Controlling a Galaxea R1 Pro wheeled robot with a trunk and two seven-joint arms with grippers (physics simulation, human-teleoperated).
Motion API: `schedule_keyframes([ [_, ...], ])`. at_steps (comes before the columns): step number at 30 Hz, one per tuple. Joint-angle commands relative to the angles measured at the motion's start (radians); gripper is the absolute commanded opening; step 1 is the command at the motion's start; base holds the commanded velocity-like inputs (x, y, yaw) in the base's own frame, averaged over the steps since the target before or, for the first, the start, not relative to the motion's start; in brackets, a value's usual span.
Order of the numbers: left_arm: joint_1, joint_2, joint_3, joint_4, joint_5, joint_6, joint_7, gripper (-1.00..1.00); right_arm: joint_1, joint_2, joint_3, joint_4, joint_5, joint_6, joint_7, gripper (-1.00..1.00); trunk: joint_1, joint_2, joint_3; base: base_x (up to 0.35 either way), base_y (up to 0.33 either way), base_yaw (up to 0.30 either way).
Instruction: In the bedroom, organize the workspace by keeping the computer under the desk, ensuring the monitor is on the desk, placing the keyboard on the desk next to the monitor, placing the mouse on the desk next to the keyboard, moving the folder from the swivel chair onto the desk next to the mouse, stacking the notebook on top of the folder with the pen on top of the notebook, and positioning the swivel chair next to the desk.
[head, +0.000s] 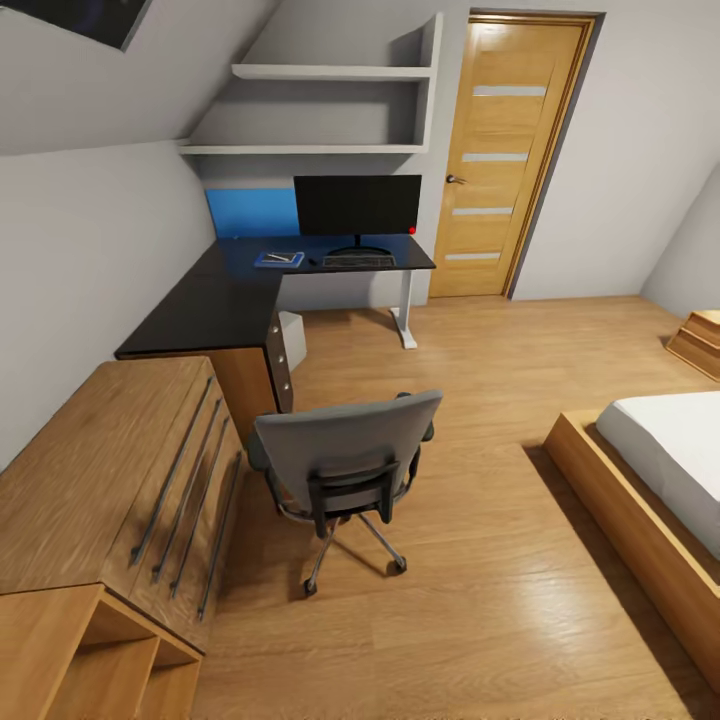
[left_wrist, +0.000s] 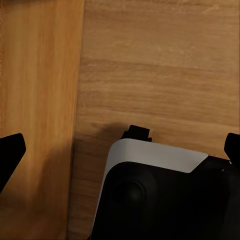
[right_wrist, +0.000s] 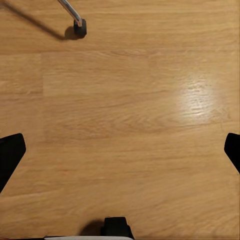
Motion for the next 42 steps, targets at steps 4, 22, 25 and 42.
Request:
schedule_keyframes([
  [4, -0.001, 0.0, -0.009, -0.001, 0.006, -0.002, 0.006, 1.0, -0.001, 0.0, 0.009, 0.0, -0.004, -0.002, -0.007, 1.0, 0.0, -0.001, -0.001, -0.028, 0.014, 0.0],
  [22, -0.001, -0.002, -0.01, -0.001, 0.006, -0.003, 0.005, 1.0, -0.001, 0.001, 0.009, 0.0, -0.005, -0.001, -0.007, 1.0, 0.0, -0.001, -0.001, -0.078, 0.002, 0.0],
  [25, -0.001, -0.003, -0.01, -0.001, 0.006, -0.003, 0.006, 1.0, -0.001, 0.001, 0.009, 0.0, -0.005, -0.001, -0.007, 1.0, 0.0, -0.001, -0.001, -0.094, 0.0, 0.0],
  [42, -0.001, -0.004, -0.01, -0.008, 0.003, -0.007, 0.007, 1.0, -0.001, 0.001, 0.009, 0.0, -0.005, -0.001, -0.007, 1.0, 0.004, -0.008, -0.004, -0.014, 0.0, 0.0],
])
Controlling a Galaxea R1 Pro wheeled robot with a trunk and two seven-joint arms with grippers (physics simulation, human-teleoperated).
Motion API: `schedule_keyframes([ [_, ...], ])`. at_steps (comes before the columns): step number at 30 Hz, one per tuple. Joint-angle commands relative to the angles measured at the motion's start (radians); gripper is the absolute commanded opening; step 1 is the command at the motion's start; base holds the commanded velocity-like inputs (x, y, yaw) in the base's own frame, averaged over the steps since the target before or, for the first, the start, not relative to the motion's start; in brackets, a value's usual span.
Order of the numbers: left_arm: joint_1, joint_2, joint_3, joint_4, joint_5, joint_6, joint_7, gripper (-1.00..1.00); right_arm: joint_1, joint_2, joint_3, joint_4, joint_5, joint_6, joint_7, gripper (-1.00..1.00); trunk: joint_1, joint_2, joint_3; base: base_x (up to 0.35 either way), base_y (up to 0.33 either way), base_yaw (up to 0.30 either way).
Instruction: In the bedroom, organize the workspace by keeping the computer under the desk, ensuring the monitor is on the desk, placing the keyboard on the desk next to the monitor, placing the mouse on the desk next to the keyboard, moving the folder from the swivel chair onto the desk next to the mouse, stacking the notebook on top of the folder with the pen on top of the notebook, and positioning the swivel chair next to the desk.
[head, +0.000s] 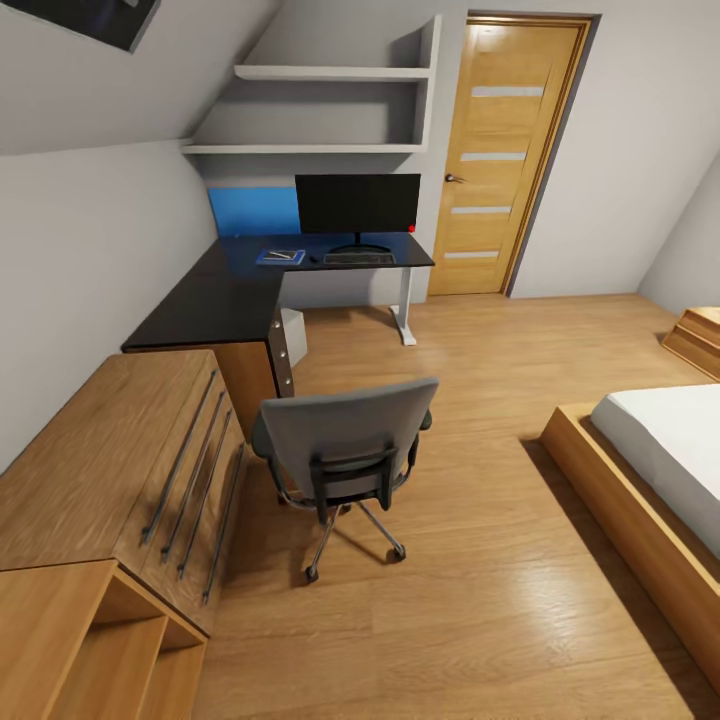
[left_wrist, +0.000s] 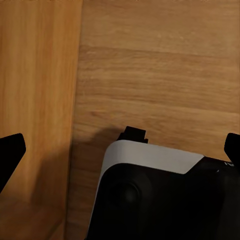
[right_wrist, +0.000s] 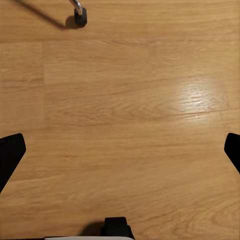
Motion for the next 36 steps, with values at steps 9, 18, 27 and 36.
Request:
schedule_keyframes([
  [9, -0.001, -0.06, -0.006, -0.011, 0.004, 0.011, 0.013, 1.0, -0.003, -0.005, 0.002, -0.01, -0.004, -0.003, -0.009, 1.0, 0.035, -0.064, -0.029, 0.0, 0.0, 0.0],
  [18, -0.064, -0.111, -0.005, -0.093, -0.001, 0.039, 0.046, 1.0, -0.109, -0.005, -0.001, -0.013, -0.007, 0.0, -0.016, 1.0, 0.069, -0.127, -0.057, 0.0, 0.0, 0.0],
  [27, -0.222, -0.118, -0.005, -0.119, -0.001, 0.178, 0.071, 1.0, -0.261, -0.009, -0.013, -0.005, -0.017, 0.008, -0.019, 1.0, 0.104, -0.19, -0.086, 0.0, 0.0, 0.0],
  [36, -0.4, -0.118, -0.004, -0.122, 0.004, 0.246, 0.075, 1.0, -0.378, -0.024, -0.027, -0.003, -0.023, 0.016, -0.02, 1.0, 0.138, -0.253, -0.114, 0.0, 0.0, 0.0],
])
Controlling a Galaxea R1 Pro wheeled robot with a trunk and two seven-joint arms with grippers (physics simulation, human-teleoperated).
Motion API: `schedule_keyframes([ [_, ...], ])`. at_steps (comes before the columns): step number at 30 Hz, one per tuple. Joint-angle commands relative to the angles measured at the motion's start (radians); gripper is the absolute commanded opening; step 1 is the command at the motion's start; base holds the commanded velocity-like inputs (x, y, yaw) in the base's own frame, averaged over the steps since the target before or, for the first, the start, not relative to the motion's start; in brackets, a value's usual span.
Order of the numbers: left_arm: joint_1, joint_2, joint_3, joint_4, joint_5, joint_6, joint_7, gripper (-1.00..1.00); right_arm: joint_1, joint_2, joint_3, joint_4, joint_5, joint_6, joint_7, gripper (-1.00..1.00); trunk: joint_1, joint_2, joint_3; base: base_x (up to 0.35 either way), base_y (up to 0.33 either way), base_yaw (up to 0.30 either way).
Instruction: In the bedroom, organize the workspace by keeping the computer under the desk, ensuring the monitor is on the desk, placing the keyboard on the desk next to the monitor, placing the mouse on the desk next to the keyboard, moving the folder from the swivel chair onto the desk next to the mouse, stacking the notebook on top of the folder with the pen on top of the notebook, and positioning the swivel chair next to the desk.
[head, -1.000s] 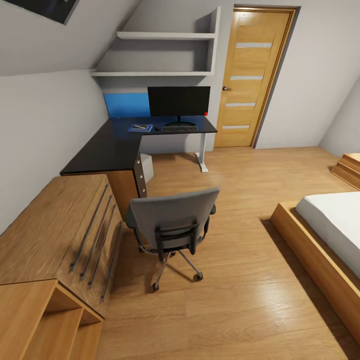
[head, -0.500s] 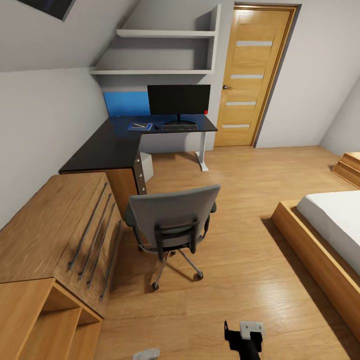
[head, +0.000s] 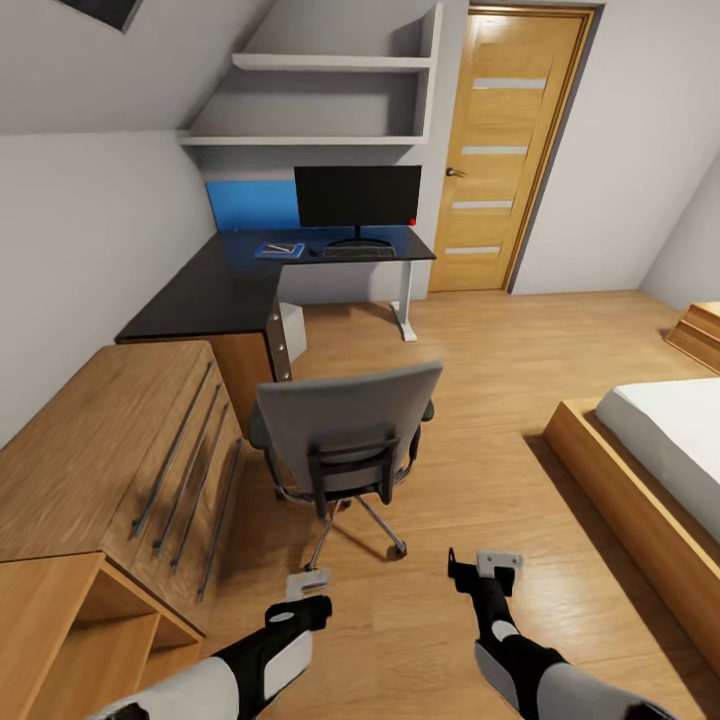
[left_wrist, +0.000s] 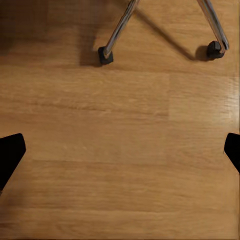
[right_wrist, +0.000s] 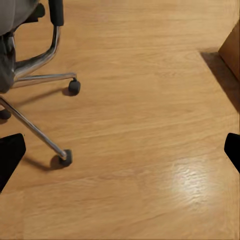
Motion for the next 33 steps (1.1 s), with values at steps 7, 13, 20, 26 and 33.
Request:
schedule_keyframes([
  [7, -0.065, 0.001, 0.019, -0.001, 0.022, 0.028, 0.005, 1.0, -0.049, -0.004, -0.058, -0.005, -0.009, 0.03, -0.006, 1.0, 0.027, -0.05, -0.023, 0.0, 0.0, 0.0],
  [13, -0.081, 0.005, 0.067, -0.001, 0.024, 0.033, 0.002, 1.0, -0.064, -0.002, -0.116, -0.023, -0.017, 0.033, -0.006, 1.0, 0.05, -0.092, -0.042, 0.0, 0.0, 0.0],
  [20, -0.086, 0.009, 0.097, 0.0, 0.024, -0.022, -0.001, 1.0, -0.069, 0.0, -0.144, -0.074, -0.023, 0.032, -0.006, 1.0, 0.077, -0.141, -0.064, 0.0, 0.0, 0.0],
  [26, -0.087, 0.009, 0.097, 0.002, 0.025, -0.103, 0.001, 1.0, -0.069, 0.005, -0.162, -0.076, -0.04, 0.033, -0.004, 1.0, 0.1, -0.183, -0.083, 0.0, 0.0, 0.0],
  [33, -0.087, 0.009, 0.097, 0.005, 0.027, -0.123, 0.002, 1.0, -0.068, 0.03, -0.163, -0.075, -0.043, 0.035, -0.004, 1.0, 0.127, -0.232, -0.104, 0.0, 0.0, 0.0],
])
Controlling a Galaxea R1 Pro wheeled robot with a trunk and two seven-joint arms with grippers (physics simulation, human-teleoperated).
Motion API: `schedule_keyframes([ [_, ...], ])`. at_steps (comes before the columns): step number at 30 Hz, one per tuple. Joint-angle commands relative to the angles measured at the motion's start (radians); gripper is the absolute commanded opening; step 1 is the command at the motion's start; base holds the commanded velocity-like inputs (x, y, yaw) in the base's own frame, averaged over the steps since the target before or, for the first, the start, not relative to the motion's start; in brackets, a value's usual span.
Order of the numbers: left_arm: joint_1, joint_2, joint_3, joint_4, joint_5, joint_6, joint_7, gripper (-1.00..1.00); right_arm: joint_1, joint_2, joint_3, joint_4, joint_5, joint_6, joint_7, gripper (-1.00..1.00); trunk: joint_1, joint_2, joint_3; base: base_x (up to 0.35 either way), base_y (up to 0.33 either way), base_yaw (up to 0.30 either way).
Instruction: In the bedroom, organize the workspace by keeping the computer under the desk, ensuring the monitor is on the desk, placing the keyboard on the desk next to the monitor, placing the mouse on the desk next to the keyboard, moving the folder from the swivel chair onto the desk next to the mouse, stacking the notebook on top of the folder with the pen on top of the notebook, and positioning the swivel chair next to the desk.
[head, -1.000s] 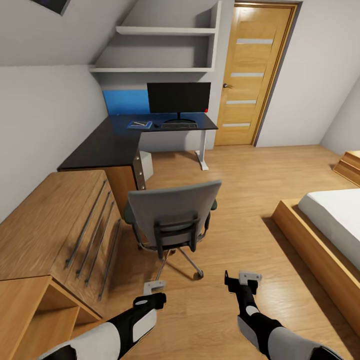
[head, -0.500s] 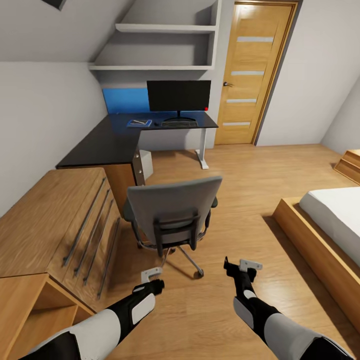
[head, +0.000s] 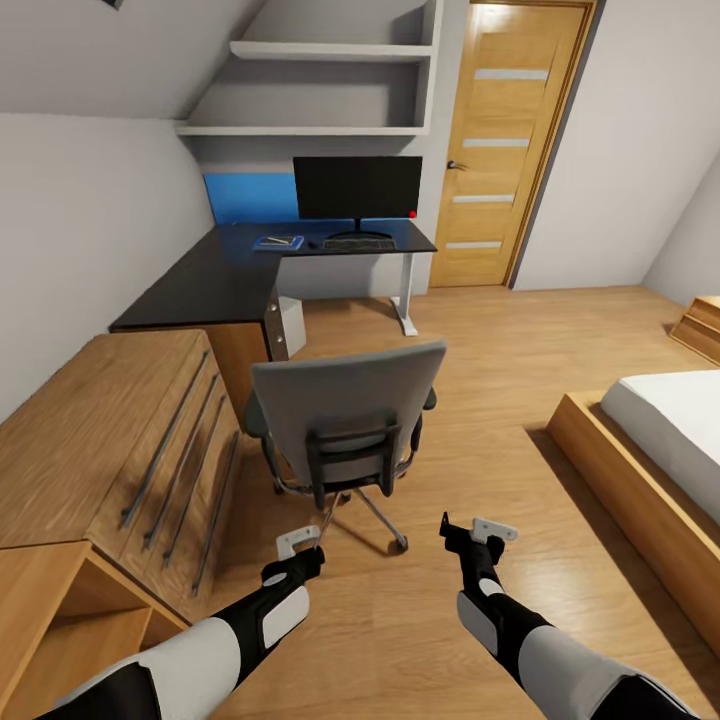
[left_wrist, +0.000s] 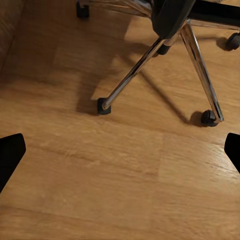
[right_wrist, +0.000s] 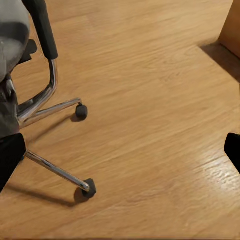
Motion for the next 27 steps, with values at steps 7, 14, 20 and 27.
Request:
schedule_keyframes([
  [7, -0.001, 0.0, -0.01, 0.003, 0.012, -0.008, 0.005, 1.0, 0.001, 0.033, 0.009, 0.001, 0.006, -0.006, -0.007, 1.0, 0.027, -0.05, -0.023, 0.0, 0.0, 0.0],
  [14, -0.001, -0.001, -0.012, 0.004, 0.013, -0.008, 0.005, 1.0, 0.002, 0.04, 0.009, 0.013, 0.009, -0.006, -0.007, 1.0, 0.054, -0.099, -0.045, 0.0, 0.0, 0.052],
  [20, -0.001, -0.001, -0.012, 0.004, 0.013, -0.008, 0.005, 1.0, 0.002, 0.04, 0.009, 0.03, 0.011, -0.008, -0.007, 1.0, 0.077, -0.141, -0.066, 0.0, 0.0, 0.207],
  [27, -0.001, -0.003, -0.014, 0.004, 0.013, -0.007, 0.005, 1.0, 0.002, 0.04, 0.009, 0.036, 0.013, -0.009, -0.004, 1.0, 0.104, -0.19, -0.091, 0.0, 0.0, 0.192],
])
